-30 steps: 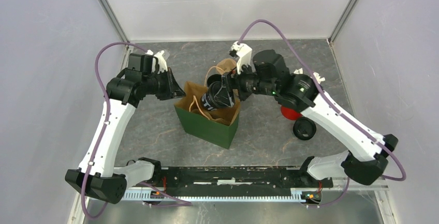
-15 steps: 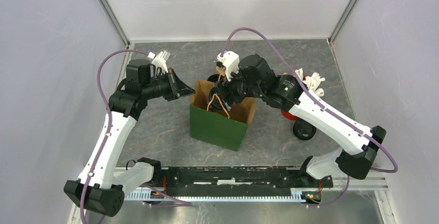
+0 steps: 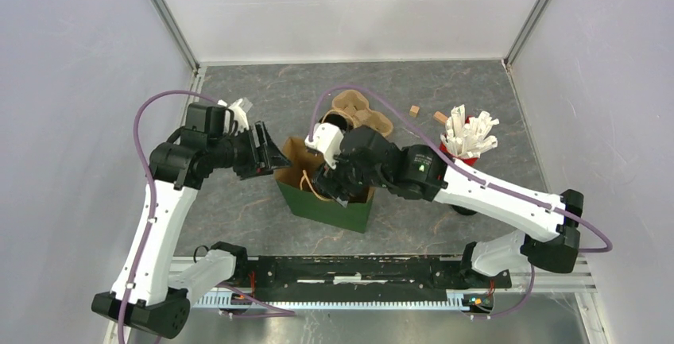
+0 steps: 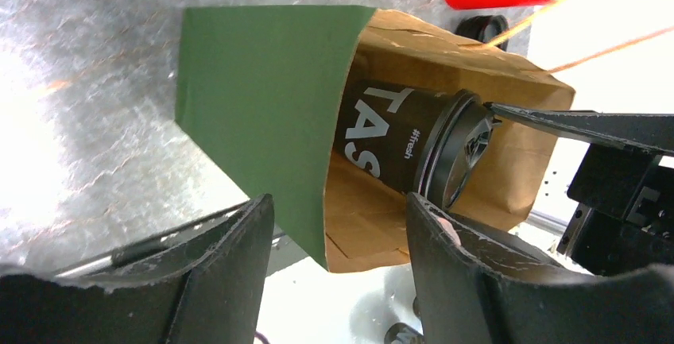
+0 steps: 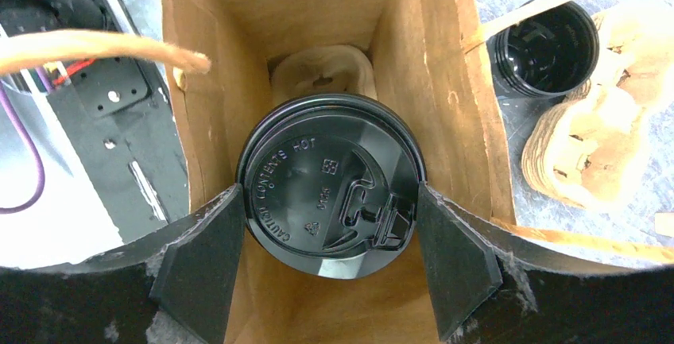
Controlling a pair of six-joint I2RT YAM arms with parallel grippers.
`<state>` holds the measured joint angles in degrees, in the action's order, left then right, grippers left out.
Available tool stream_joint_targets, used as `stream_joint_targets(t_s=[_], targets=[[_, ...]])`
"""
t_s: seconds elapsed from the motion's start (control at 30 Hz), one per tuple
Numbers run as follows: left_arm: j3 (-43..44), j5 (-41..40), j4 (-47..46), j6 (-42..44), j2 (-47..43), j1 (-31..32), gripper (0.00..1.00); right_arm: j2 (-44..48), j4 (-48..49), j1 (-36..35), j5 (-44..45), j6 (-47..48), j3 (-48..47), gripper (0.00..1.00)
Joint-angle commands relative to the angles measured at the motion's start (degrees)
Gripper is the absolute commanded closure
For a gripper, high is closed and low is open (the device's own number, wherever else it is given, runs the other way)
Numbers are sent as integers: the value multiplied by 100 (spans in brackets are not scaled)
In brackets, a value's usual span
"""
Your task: Pack the takeout coffee
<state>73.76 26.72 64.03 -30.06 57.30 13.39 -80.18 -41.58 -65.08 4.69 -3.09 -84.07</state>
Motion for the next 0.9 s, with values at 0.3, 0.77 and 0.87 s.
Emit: stream_joint_targets(t_s=[0.3,0.77,0.87], targets=[[-292,-9,472,523,-827,32,30,309,240,-1210,1323,257,577,37],[-885,479,-950,677,-1294,33,90,322,584,-1516,1804,535,724,37],[-1034,762,-1389,651,-1336,40,98,251,580,-1515,1913,661,559,37]])
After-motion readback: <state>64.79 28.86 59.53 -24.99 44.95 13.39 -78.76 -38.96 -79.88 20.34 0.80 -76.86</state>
